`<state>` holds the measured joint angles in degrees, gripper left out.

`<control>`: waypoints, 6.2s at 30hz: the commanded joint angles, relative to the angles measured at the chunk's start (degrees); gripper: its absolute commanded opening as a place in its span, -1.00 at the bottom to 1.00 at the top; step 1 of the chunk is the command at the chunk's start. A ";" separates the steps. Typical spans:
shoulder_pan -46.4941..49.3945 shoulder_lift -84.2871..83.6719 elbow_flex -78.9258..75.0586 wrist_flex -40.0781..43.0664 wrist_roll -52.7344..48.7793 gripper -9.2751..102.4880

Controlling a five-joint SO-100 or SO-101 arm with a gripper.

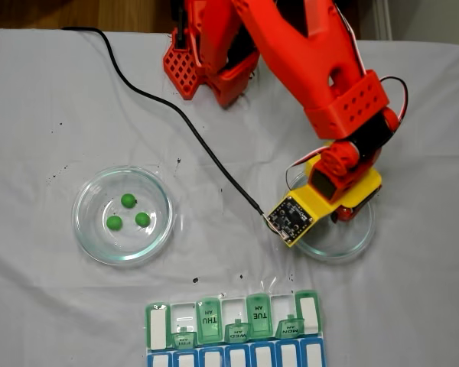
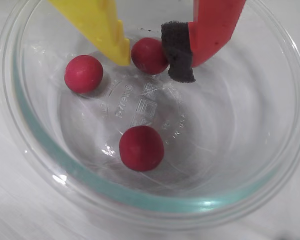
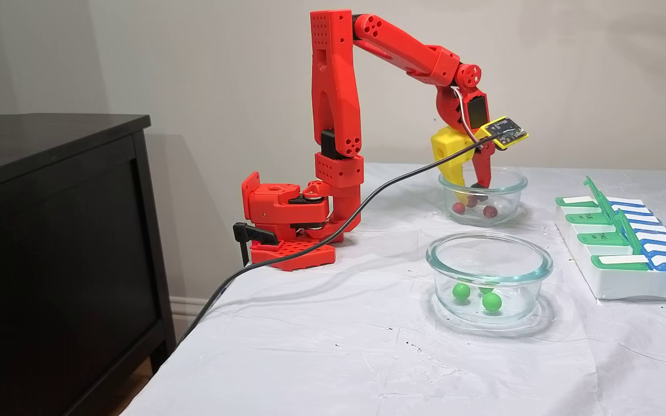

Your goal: Sort medicines into box.

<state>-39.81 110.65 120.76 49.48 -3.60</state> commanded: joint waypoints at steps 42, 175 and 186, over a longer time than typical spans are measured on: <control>-7.65 -5.80 -10.72 8.70 3.43 -0.63; 19.95 -0.18 -37.44 27.69 -16.08 -0.84; 7.47 0.97 -39.11 40.43 -10.99 -0.84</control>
<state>-27.33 105.91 85.61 88.24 -17.23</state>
